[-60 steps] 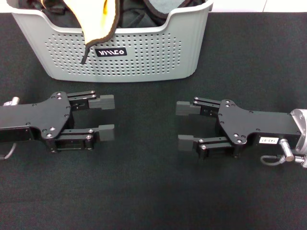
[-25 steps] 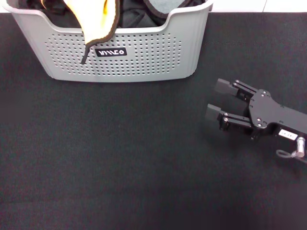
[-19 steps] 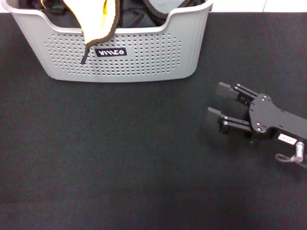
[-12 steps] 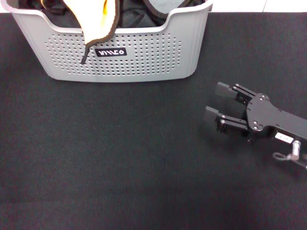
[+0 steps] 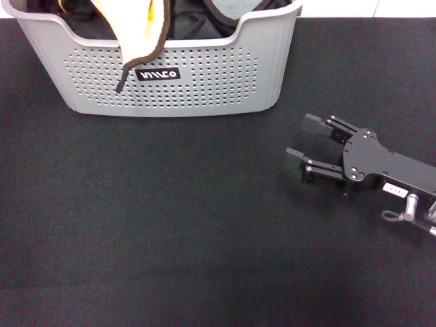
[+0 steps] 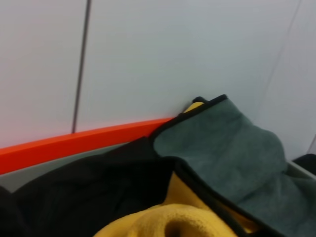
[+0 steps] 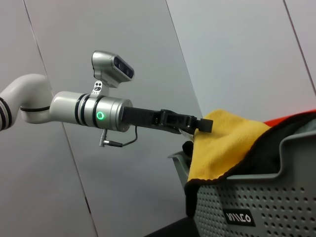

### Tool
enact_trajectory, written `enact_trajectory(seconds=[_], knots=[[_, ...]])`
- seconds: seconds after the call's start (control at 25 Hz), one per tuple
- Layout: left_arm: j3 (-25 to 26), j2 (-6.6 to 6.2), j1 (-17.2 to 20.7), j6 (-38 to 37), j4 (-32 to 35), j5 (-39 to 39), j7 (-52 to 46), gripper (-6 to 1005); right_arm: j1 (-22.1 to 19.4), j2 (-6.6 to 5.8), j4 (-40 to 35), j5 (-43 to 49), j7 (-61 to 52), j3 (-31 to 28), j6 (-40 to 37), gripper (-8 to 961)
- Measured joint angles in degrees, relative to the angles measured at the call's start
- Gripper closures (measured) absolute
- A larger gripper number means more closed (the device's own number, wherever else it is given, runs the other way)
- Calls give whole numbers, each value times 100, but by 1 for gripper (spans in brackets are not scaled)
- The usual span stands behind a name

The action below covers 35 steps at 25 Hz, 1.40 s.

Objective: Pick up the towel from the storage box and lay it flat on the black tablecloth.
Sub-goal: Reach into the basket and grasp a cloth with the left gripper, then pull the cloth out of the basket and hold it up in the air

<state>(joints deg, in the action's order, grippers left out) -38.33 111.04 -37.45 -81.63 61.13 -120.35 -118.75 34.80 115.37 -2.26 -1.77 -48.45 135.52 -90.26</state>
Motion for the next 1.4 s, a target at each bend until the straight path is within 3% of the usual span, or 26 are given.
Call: enact_trajectory(seconds=[0.48,0.68,0.88,0.96,1.2,1.4], knots=[[1,-20,21,-61,2,286,23,412,-104,40,-16,-14,80,0,32,84],[35,25,49,-52,4,468,53,657,-190,48,-46,-15,84,0,35,84],[7,19,145,-139,61,970,55,858,-253,46,-82,-15,135,0,28,85],[20,-1,171,-231,73,1156,75,895,-261,49,-83,-15,147,0,21,85],[43,-129,454,-1029,163,2940,494,968,-272,27,-142,-14,173,0,-34,85],[45,-431,532,-2306,154,4494,588,969,-298,17,-147,-24,420,-129,-197,87]])
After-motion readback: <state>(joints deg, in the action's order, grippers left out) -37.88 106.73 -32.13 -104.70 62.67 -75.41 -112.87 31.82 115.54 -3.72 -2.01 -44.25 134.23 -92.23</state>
